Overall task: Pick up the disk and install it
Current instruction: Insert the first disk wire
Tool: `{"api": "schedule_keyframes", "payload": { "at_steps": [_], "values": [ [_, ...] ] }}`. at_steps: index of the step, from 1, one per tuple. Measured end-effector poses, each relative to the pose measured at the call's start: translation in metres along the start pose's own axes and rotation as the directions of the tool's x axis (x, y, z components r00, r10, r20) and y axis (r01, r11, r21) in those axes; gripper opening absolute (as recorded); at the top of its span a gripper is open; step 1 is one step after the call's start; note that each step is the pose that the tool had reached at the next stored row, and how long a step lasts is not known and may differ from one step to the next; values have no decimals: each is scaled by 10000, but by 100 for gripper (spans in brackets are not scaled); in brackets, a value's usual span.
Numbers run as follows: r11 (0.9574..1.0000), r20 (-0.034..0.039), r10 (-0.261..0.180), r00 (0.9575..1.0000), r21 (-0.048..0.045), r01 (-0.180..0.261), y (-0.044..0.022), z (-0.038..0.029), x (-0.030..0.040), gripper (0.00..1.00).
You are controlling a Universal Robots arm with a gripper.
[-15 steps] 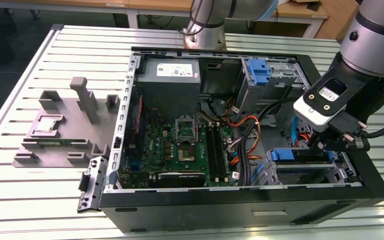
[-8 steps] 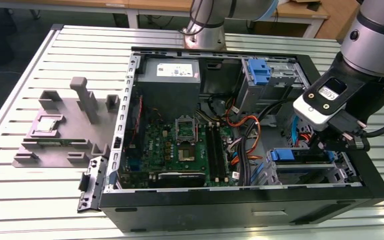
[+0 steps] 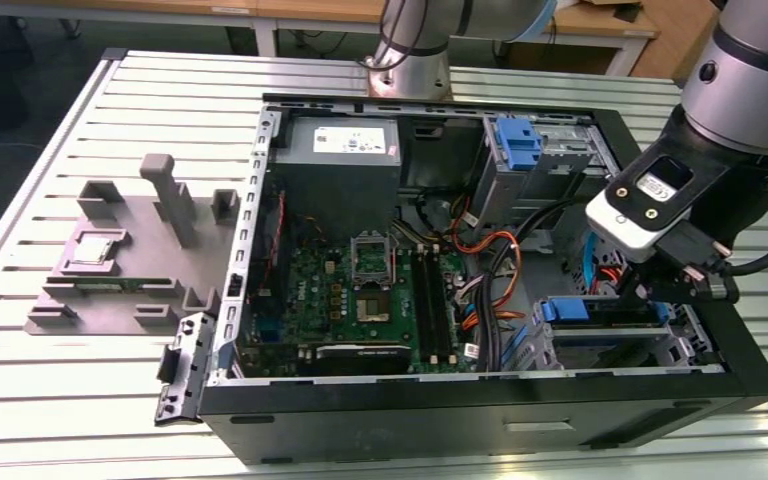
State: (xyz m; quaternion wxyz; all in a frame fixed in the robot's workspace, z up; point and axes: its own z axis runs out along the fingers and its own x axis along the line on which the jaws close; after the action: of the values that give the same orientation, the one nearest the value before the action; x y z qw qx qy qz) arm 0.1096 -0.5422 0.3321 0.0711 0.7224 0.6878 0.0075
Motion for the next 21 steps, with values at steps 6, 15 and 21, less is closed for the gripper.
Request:
{"api": "schedule_keyframes", "payload": {
  "at_steps": [6, 15, 21],
  "values": [
    [10000, -18, 2, 10000, 1, -2, -2, 13, 1, 16],
    [10000, -59, 7, 10000, 3, -7, -1, 9, 1, 16],
    [10000, -93, 10, 10000, 5, -10, 3, -21, -2, 16]
  ]
}}
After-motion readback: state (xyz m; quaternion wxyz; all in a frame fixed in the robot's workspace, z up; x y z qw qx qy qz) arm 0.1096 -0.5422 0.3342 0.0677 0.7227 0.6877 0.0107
